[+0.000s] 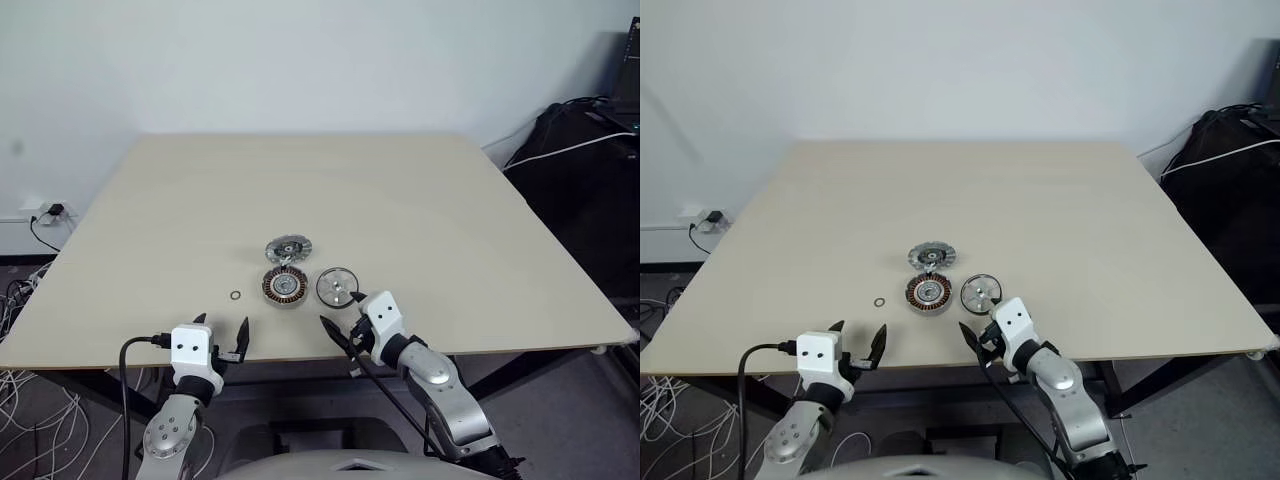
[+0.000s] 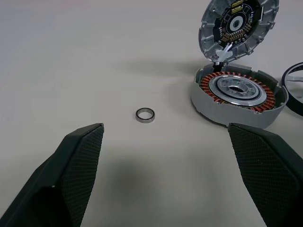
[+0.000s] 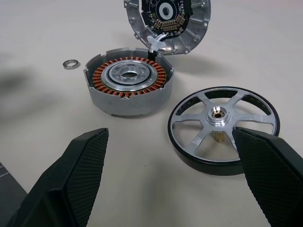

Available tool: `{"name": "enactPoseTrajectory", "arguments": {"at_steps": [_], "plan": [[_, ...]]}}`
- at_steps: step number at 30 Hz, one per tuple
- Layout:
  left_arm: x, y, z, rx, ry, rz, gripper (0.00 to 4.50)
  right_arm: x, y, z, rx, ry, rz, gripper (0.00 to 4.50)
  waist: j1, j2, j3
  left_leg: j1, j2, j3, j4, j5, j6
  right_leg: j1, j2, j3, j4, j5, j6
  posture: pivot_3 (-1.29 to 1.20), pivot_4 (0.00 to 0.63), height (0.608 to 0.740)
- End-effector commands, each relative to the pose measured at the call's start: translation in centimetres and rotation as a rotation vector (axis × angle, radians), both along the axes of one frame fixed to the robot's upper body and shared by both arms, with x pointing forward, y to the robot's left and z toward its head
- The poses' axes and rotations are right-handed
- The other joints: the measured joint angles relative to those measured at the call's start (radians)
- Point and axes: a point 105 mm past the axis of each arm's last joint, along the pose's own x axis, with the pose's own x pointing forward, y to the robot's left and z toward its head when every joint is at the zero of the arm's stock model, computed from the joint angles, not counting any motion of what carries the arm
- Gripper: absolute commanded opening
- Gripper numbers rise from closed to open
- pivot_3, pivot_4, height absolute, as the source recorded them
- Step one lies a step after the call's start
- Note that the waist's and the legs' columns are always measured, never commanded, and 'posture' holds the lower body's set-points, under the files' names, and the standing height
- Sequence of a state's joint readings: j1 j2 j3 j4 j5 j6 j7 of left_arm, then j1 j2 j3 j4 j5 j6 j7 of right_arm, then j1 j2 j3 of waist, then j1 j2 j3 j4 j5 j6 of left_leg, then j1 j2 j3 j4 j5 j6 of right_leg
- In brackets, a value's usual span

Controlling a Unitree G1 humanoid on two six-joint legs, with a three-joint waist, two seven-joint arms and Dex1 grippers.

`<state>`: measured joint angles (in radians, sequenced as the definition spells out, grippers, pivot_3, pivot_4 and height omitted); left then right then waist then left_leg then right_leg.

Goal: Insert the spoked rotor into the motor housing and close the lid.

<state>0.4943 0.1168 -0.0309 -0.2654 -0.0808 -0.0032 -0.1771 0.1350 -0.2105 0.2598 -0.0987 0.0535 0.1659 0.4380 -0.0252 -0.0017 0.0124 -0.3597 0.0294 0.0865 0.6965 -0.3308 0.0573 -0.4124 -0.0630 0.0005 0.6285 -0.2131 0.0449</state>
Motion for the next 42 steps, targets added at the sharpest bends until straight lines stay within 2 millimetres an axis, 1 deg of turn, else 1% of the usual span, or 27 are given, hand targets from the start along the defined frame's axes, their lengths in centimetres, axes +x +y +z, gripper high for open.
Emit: {"name": "enactPoseTrajectory", "arguments": {"at_steps": [1,14,17,19,22,24,26,34,42], "plan": [[0.4,-0.1,0.4,0.009,-0.038,-0.015,4.44,0.5,0.2,1.2,0.011,-0.048,0.007,4.5,0.0,0.0,0.0,0.0,0.0,0.0,0.0,0.0,0.0,0.0,0.0,0.0,0.0,0.0,0.0,0.0,0.0,0.74],[0.4,0.2,-0.6,0.01,-0.03,-0.027,4.44,0.4,0.2,1.1,0.005,-0.052,0.004,4.5,0.0,0.0,0.0,0.0,0.0,0.0,0.0,0.0,0.0,0.0,0.0,0.0,0.0,0.0,0.0,0.0,0.0,0.74],[0.7,0.8,-0.8,0.026,-0.03,0.002,4.44,0.5,0.3,1.1,0.006,-0.052,0.005,4.5,0.0,0.0,0.0,0.0,0.0,0.0,0.0,0.0,0.0,0.0,0.0,0.0,0.0,0.0,0.0,0.0,0.0,0.74],[1.0,1.6,-1.1,0.069,-0.015,0.033,4.44,0.5,0.3,1.1,0.007,-0.053,0.004,4.5,0.001,0.0,0.0,0.0,0.0,0.0,0.0,0.0,0.0,0.0,0.0,0.0,0.0,0.0,0.0,0.0,0.0,0.74],[2.0,2.4,-1.2,0.111,-0.008,0.057,4.44,0.6,0.4,1.1,0.007,-0.055,0.005,4.5,0.002,0.0,0.0,0.0,0.0,0.0,0.0,0.0,0.0,0.0,0.0,0.0,0.0,0.0,0.0,0.0,0.0,0.74],[2.8,2.6,-1.1,0.115,-0.012,0.06,4.44,0.6,0.5,1.1,0.007,-0.055,0.005,4.5,0.003,0.0,0.0,0.0,0.0,0.0,0.0,0.0,0.0,0.0,0.0,0.0,0.0,0.0,0.0,0.0,0.0,0.74],[3.6,2.5,-1.1,0.116,-0.003,0.055,4.44,0.7,0.5,1.1,0.009,-0.056,0.005,4.5,0.003,0.0,0.0,0.0,0.0,0.0,0.0,0.0,0.0,0.001,0.0,-0.001,0.0,0.0,0.0,0.0,0.0,0.74],[6.5,1.4,-2.6,0.032,0.102,-0.001,4.44,0.9,0.6,1.1,0.014,-0.063,-0.005,4.5,0.001,-0.001,-0.001,-0.001,-0.001,0.0,0.0,0.001,-0.001,0.004,0.001,0.0,0.0,0.001,0.0,0.0,0.0,0.74],[8.5,1.6,-2.3,0.006,0.118,-0.003,4.44,1.0,0.2,1.3,0.012,-0.072,-0.031,4.5,0.001,-0.001,-0.001,-0.001,-0.002,0.0,0.0,0.001,-0.002,0.005,0.002,0.0,0.0,0.001,0.001,0.0,0.0,0.74]]}}
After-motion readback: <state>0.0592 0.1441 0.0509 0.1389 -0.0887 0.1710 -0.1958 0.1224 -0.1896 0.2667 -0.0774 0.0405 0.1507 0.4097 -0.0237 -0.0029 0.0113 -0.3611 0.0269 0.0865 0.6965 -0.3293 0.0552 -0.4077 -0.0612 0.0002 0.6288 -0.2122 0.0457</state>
